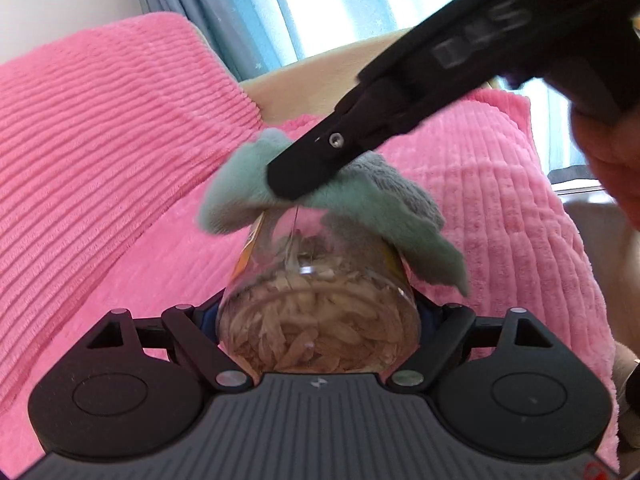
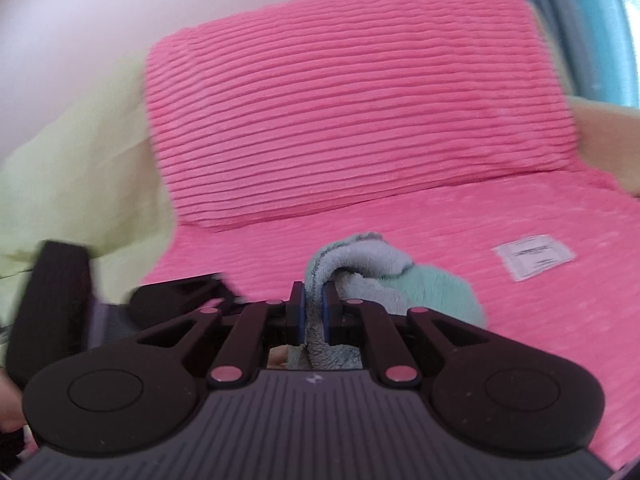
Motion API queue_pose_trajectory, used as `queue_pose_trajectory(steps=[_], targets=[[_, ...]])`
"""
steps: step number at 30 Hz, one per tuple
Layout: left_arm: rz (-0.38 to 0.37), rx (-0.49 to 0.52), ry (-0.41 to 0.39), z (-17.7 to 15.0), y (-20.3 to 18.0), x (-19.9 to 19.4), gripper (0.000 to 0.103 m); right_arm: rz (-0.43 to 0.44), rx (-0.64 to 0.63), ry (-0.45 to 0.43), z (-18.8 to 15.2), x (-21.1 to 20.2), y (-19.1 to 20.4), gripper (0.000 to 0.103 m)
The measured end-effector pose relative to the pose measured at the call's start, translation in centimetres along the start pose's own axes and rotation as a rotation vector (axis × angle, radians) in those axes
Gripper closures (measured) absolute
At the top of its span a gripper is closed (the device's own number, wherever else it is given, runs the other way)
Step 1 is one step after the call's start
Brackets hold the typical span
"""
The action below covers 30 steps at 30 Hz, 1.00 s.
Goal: Clean container
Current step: 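Rub the cloth over the jar's label with the right gripper while the left holds the jar, then rotate the jar in the left gripper while the right gripper wipes its side with the cloth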
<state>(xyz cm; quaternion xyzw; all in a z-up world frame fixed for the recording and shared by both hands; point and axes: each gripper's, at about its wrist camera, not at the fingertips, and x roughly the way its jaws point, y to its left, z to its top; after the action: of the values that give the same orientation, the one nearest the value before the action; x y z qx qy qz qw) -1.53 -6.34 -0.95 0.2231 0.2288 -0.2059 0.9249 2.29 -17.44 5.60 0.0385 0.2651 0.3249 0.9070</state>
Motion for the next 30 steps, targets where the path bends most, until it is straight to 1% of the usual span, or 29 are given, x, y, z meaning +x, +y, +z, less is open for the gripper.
queue_pose_trajectory(steps=[2,4,6,9,12,15,17,19,21,25,26,27,28,30], targets=[[0.001,0.002,0.002,0.0,-0.1,-0.1,0.018,0.053,-0.017,0.013,-0.2,0.0,0.7,0.096],[0.0,0.0,0.004,-0.1,-0.2,-0.3,0.018,0.058,-0.044,0.02,-0.2,0.0,1.2,0.097],[0.0,-0.003,0.005,-0.2,-0.3,-0.4,0.018,0.043,-0.038,0.015,-0.1,0.1,0.8,0.097],[-0.023,0.002,-0.003,-1.2,0.9,-0.7,0.018,-0.016,0.003,-0.006,0.1,0.2,-0.4,0.098],[-0.046,0.003,-0.009,-2.2,2.1,-0.9,0.018,-0.022,0.037,-0.016,0.1,0.2,-1.2,0.098],[-0.061,-0.037,0.009,-2.1,2.3,-1.0,0.018,-0.029,0.014,-0.015,0.0,0.3,-0.8,0.098],[-0.077,-0.082,0.019,-2.0,2.5,-1.0,0.017,-0.035,0.004,-0.014,0.0,0.4,-0.6,0.098],[-0.111,-0.155,0.018,-2.1,3.1,-1.2,0.015,-0.035,0.01,-0.015,0.1,0.3,-0.8,0.098],[-0.152,-0.25,0.011,-2.4,3.8,-1.5,0.014,-0.036,0.013,-0.015,0.2,0.3,-0.8,0.098],[-0.247,-0.476,-0.019,-2.7,6.6,-0.8,0.014,-0.042,0.005,-0.015,0.3,0.3,-0.5,0.098],[-0.266,-0.517,-0.022,-2.8,7.2,-0.6,0.015,-0.043,0.001,-0.016,0.2,0.2,-0.5,0.098],[-0.281,-0.548,-0.02,-2.8,7.8,-0.2,0.016,-0.043,0.001,-0.016,0.1,0.1,-0.5,0.098],[-0.289,-0.559,-0.021,-2.9,8.1,0.0,0.016,-0.042,0.003,-0.016,0.1,0.1,-0.5,0.098],[-0.279,-0.522,-0.028,-2.4,8.1,0.4,0.016,-0.047,0.007,-0.017,0.1,0.0,-0.7,0.098]])
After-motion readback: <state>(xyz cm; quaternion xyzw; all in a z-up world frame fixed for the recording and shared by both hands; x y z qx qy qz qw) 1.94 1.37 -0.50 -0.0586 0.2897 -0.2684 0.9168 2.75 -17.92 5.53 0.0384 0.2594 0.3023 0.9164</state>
